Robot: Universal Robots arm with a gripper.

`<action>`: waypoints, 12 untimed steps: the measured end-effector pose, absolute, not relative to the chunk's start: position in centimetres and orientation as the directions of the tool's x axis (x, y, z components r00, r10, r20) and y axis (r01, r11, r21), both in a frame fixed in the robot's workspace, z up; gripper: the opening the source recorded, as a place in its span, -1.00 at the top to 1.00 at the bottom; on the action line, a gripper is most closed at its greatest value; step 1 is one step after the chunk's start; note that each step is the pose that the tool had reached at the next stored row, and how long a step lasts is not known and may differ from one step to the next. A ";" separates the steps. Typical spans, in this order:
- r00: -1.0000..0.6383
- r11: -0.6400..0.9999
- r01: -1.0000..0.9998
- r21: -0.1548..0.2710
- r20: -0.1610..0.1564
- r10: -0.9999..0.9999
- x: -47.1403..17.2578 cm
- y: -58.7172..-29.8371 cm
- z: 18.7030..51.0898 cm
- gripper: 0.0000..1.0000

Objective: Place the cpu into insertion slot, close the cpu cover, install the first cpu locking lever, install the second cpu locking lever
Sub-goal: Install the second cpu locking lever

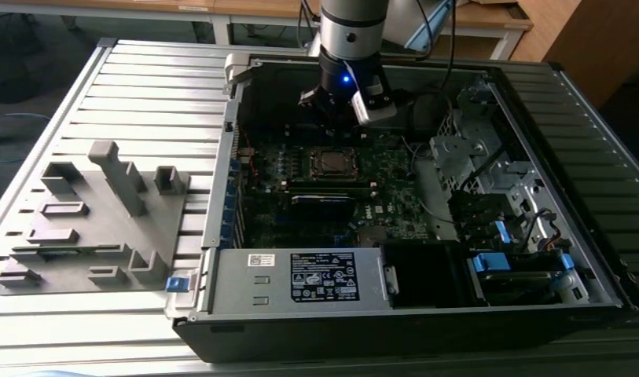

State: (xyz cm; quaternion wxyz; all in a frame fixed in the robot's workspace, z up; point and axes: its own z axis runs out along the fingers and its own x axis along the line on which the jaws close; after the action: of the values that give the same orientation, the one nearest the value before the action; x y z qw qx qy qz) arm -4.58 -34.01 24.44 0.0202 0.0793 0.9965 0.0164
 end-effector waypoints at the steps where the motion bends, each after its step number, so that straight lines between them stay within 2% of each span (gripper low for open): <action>1: -0.987 0.987 0.157 0.036 -0.038 0.159 -4.6 -34.0 24.4 0.79; 12: -0.987 0.987 0.157 0.036 -0.038 0.159 -4.6 -34.8 24.5 0.79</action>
State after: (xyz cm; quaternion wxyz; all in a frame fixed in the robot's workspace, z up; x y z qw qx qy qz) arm -4.58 -34.80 24.46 0.0202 0.0793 0.9965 0.0162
